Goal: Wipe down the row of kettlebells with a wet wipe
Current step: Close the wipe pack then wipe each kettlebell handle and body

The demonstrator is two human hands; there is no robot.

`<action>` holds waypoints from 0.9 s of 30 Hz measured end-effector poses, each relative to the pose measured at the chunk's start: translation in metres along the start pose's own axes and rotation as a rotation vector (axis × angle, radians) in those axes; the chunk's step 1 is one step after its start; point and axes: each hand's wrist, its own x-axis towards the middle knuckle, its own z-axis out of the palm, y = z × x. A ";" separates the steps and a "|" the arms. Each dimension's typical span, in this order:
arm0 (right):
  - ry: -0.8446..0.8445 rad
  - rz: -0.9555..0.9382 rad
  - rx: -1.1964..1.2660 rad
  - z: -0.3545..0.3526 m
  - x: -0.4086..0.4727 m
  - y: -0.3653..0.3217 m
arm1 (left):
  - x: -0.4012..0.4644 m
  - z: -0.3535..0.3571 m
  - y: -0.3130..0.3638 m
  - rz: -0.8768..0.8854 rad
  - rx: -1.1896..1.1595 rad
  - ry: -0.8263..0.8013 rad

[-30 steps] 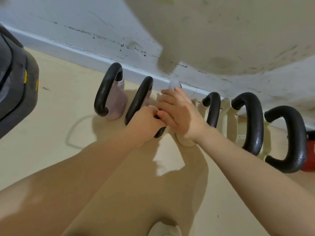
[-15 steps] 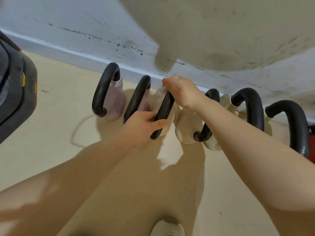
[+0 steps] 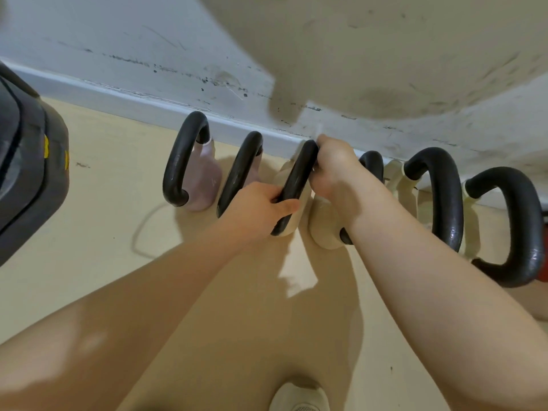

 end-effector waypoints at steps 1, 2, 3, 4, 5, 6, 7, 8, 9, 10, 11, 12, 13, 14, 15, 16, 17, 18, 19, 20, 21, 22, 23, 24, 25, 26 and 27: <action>-0.006 0.044 0.085 -0.002 -0.002 -0.004 | 0.001 0.000 0.002 0.014 0.031 -0.004; -0.030 0.065 0.151 -0.005 -0.003 -0.008 | 0.003 0.002 0.004 0.023 0.056 -0.004; -0.059 0.066 0.201 -0.007 -0.004 -0.012 | 0.004 0.003 0.006 0.028 0.074 0.000; -0.083 0.057 0.238 -0.010 -0.004 -0.014 | 0.006 0.005 0.007 0.029 0.086 0.005; -0.103 0.049 0.260 -0.014 -0.005 -0.014 | 0.007 0.006 0.009 0.025 0.093 0.008; -0.123 0.035 0.268 -0.018 -0.006 -0.013 | 0.008 0.006 0.011 0.019 0.102 0.009; -0.140 0.018 0.255 -0.020 -0.007 -0.013 | 0.009 0.005 0.012 0.015 0.112 0.010; -0.157 0.003 0.241 -0.023 -0.009 -0.013 | 0.009 0.004 0.012 0.013 0.123 0.012; -0.167 -0.004 0.225 -0.024 -0.011 -0.013 | 0.009 0.003 0.011 0.017 0.132 0.012; -0.163 0.000 0.200 -0.023 -0.011 -0.016 | 0.010 0.003 0.011 0.021 0.131 0.012; -0.148 0.016 0.175 -0.022 -0.010 -0.017 | 0.010 0.003 0.011 0.024 0.124 0.011; -0.119 0.038 0.153 -0.019 -0.008 -0.017 | 0.011 0.003 0.011 0.023 0.118 0.010; -0.081 0.066 0.135 -0.016 -0.008 -0.016 | 0.011 0.004 0.011 0.018 0.116 0.007; -0.050 0.097 0.117 -0.012 -0.008 -0.014 | 0.011 0.003 0.011 0.012 0.116 0.005; -0.036 0.108 0.101 -0.010 -0.007 -0.011 | 0.011 0.003 0.011 0.008 0.111 0.004; -0.031 0.094 0.066 -0.009 -0.007 -0.009 | 0.012 0.003 0.010 0.008 0.098 0.005; -0.034 0.064 0.029 -0.009 -0.010 -0.006 | 0.012 0.002 0.008 0.006 0.077 0.007; -0.044 0.034 0.008 -0.009 -0.015 -0.002 | 0.012 0.001 0.006 0.003 0.054 0.012; -0.059 0.008 0.007 -0.010 -0.019 0.001 | 0.012 0.000 0.005 -0.001 0.031 0.018; -0.064 -0.032 -0.005 -0.010 -0.023 0.005 | 0.012 0.000 0.005 -0.004 0.008 0.026; -0.034 -0.081 -0.040 -0.010 -0.023 0.008 | 0.012 -0.001 0.005 -0.008 -0.014 0.028; 0.027 -0.130 -0.080 -0.010 -0.022 0.012 | 0.012 -0.001 0.006 -0.012 -0.035 0.023; 0.091 -0.177 -0.107 -0.010 -0.022 0.016 | 0.011 -0.001 0.006 -0.015 -0.050 0.018; 0.135 -0.222 -0.118 -0.009 -0.022 0.018 | 0.012 0.000 0.006 -0.016 -0.062 0.014; 0.152 -0.265 -0.129 -0.008 -0.022 0.021 | 0.012 0.000 0.006 -0.017 -0.070 0.010; 0.158 -0.296 -0.148 -0.007 -0.022 0.023 | 0.012 0.000 0.006 -0.020 -0.079 0.007; 0.158 -0.328 -0.167 -0.007 -0.022 0.026 | 0.012 0.000 0.006 -0.028 -0.089 0.009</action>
